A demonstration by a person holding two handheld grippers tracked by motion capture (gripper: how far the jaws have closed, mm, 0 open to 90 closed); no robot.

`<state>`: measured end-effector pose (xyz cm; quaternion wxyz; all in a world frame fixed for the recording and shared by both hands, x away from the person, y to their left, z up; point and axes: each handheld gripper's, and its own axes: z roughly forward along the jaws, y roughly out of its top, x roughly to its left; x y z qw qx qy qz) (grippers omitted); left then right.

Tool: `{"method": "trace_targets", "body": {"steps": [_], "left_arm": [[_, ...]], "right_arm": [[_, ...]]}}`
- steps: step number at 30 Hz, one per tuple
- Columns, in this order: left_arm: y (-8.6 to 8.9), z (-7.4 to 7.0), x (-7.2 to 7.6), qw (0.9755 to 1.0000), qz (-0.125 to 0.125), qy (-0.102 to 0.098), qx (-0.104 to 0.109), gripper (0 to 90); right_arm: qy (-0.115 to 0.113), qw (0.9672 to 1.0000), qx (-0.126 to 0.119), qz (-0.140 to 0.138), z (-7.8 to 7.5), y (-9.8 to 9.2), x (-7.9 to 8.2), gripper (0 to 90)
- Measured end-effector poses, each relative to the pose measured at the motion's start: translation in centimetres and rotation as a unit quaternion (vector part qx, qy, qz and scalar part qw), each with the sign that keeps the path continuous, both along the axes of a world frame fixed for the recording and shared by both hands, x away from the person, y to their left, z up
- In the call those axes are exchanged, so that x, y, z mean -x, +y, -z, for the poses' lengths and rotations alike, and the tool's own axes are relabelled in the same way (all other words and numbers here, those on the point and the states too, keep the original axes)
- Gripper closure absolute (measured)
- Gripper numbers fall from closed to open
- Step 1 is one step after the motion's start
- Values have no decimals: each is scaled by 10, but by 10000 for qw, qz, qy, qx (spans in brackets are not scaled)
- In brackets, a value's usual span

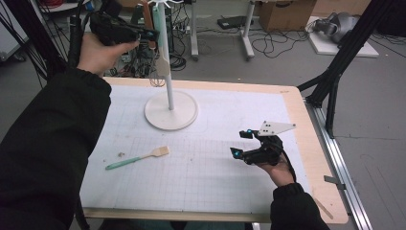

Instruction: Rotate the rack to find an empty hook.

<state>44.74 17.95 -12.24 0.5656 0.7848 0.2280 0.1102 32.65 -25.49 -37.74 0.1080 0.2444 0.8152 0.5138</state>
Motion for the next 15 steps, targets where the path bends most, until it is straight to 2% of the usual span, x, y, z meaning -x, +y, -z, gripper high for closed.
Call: {"method": "trace_targets", "body": {"steps": [11, 15], "left_arm": [[-10, -25, -7, 9994, -139, -133, 303, 896], [-14, -27, -10, 9992, -232, -158, 274, 896]], "right_arm": [[34, 10000, 15, -1, 2, 1, -1, 232], [52, 10000, 24, -19, 2, 2, -1, 232]]}}
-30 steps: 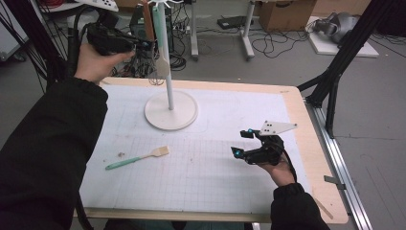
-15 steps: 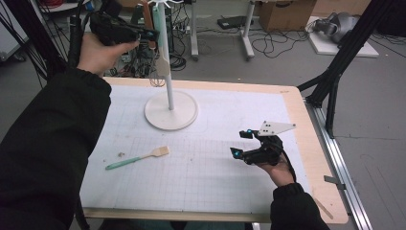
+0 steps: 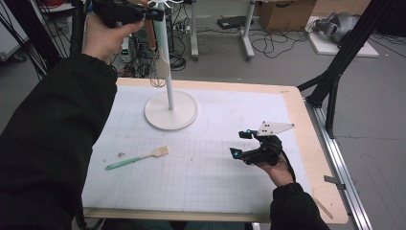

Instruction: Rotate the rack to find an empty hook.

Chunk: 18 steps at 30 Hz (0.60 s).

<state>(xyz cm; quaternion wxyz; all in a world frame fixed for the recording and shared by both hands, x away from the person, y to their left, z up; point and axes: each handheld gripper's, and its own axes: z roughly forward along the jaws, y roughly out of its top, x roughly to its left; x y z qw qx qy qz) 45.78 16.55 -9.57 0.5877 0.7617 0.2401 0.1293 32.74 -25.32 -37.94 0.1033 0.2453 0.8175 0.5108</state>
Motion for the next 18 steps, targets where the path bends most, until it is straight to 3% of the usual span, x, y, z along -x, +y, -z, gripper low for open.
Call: {"method": "trace_targets", "body": {"steps": [4, 18], "left_arm": [[1, 1, -3, 9998, -89, 51, 158, 895], [14, -1, -5, 9991, -421, -17, 93, 895]], "right_arm": [[-2, 10000, 1, -36, 0, 0, 0, 233], [-8, 10000, -18, -29, 0, 0, 0, 233]]}}
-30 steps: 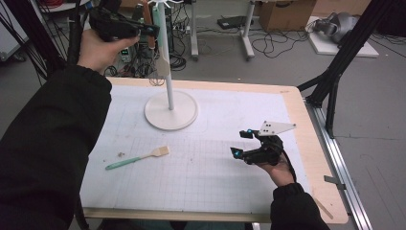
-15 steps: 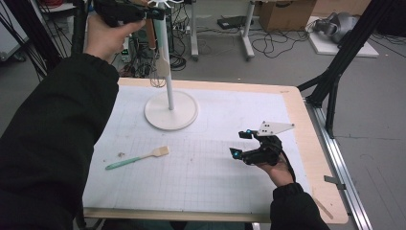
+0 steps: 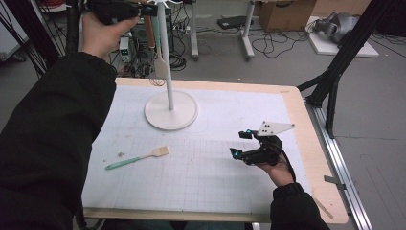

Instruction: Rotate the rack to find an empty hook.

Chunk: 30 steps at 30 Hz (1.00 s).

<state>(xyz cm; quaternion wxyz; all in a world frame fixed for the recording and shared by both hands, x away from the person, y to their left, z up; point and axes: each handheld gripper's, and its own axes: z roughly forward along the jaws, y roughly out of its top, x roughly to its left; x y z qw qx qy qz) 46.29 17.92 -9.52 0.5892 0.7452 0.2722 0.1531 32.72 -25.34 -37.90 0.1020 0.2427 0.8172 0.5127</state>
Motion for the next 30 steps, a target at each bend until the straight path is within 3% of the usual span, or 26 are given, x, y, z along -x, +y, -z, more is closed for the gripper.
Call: {"method": "trace_targets", "body": {"steps": [21, 30], "left_arm": [[17, 1, -8, 9989, -465, 2, -7, 894], [19, 2, -4, 9992, -402, -26, -42, 882]], "right_arm": [[-17, 10000, -24, -4, 0, -1, 0, 233], [-25, 10000, -32, 5, -1, -1, 0, 233]]}}
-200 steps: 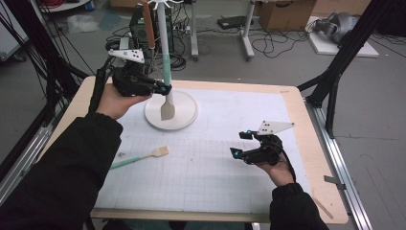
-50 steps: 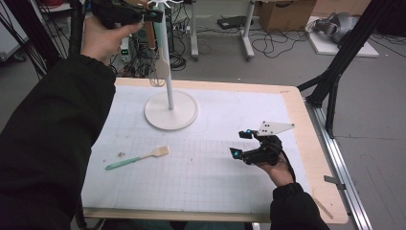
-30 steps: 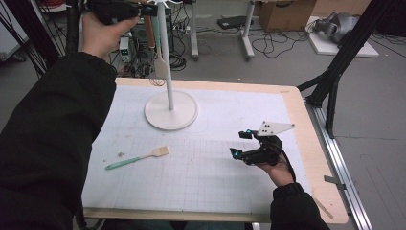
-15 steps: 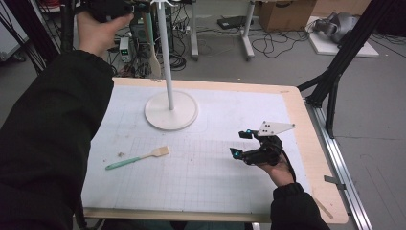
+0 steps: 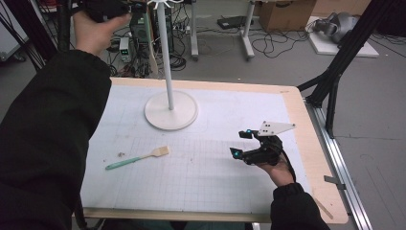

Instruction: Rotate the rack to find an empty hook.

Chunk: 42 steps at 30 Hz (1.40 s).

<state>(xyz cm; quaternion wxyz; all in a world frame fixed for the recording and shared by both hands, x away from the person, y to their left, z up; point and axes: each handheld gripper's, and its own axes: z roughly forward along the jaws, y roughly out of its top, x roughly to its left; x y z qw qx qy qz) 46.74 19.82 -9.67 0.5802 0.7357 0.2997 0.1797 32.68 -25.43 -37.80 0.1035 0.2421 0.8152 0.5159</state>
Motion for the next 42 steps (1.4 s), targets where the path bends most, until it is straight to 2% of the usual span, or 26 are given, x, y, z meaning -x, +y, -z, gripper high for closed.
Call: {"method": "trace_targets", "body": {"steps": [7, 9, 14, 18, 25, 29, 33, 42], "left_arm": [[10, 10, 10, 10000, 12, 59, -25, 847], [12, 13, 15, 9999, 128, 22, 80, 837], [16, 18, 25, 9999, 108, 7, -43, 802], [20, 22, 32, 9999, 116, -21, -42, 776], [27, 35, 42, 9996, 265, -6, -83, 720], [31, 42, 45, 9996, 257, 29, -129, 698], [38, 49, 48, 9996, 259, 43, -63, 678], [46, 69, 56, 9996, 253, 56, -81, 648]], "right_arm": [[-37, 10000, -12, 22, -1, -1, 1, 233], [-11, 10000, -20, 51, -1, -2, 1, 230], [-25, 9999, -38, 95, -2, -3, 1, 223], [-43, 9998, -80, 162, -2, -6, 1, 221], [-95, 9996, -113, 261, -3, -8, 2, 217], [-98, 9995, -106, 283, -3, -9, 2, 217], [-88, 9995, -87, 274, -3, -8, 2, 217], [-53, 9997, -31, 232, -1, -8, 2, 217]]}}
